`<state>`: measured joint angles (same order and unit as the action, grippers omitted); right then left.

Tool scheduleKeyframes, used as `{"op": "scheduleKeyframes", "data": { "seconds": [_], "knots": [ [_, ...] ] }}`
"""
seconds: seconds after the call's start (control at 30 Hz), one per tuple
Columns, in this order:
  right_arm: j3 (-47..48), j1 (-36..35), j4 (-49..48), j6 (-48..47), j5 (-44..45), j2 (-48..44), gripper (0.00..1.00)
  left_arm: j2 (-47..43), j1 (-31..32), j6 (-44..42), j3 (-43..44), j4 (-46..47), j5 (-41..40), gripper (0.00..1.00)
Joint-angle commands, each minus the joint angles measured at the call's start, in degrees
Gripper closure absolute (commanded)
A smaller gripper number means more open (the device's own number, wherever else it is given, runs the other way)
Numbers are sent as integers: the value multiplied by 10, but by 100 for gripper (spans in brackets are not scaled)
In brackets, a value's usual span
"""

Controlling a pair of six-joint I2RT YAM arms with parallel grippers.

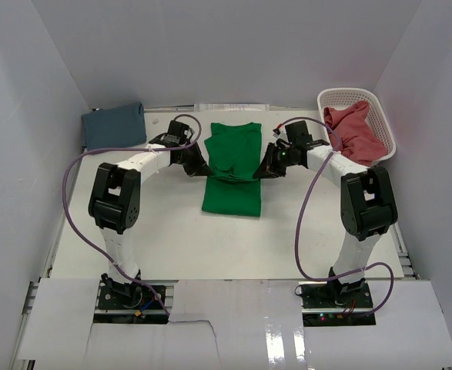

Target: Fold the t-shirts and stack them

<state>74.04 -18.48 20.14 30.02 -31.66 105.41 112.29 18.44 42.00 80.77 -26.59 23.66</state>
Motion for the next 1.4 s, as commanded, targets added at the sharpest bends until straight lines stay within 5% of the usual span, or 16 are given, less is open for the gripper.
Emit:
{"op": "scheduleKeyframes", "data": {
  "seconds": [0.0,0.67,0.87,0.9,1.0,1.37],
  "knots": [
    [18,5,1,-13,-7,-2,92,-11,-3,-5,10,18,13,100],
    [57,17,-2,-26,-2,54,91,-15,-5,-10,10,21,-4,95],
    [66,17,1,-29,13,49,75,-25,-6,-17,9,21,-12,87],
    [67,18,2,-29,18,48,68,-25,-6,-17,9,21,-12,75],
    [66,21,2,-26,26,43,59,-24,-6,-11,11,20,-15,64],
    [54,30,-32,-28,96,-19,50,-72,-6,-1,11,40,-81,58]
  ]
}}
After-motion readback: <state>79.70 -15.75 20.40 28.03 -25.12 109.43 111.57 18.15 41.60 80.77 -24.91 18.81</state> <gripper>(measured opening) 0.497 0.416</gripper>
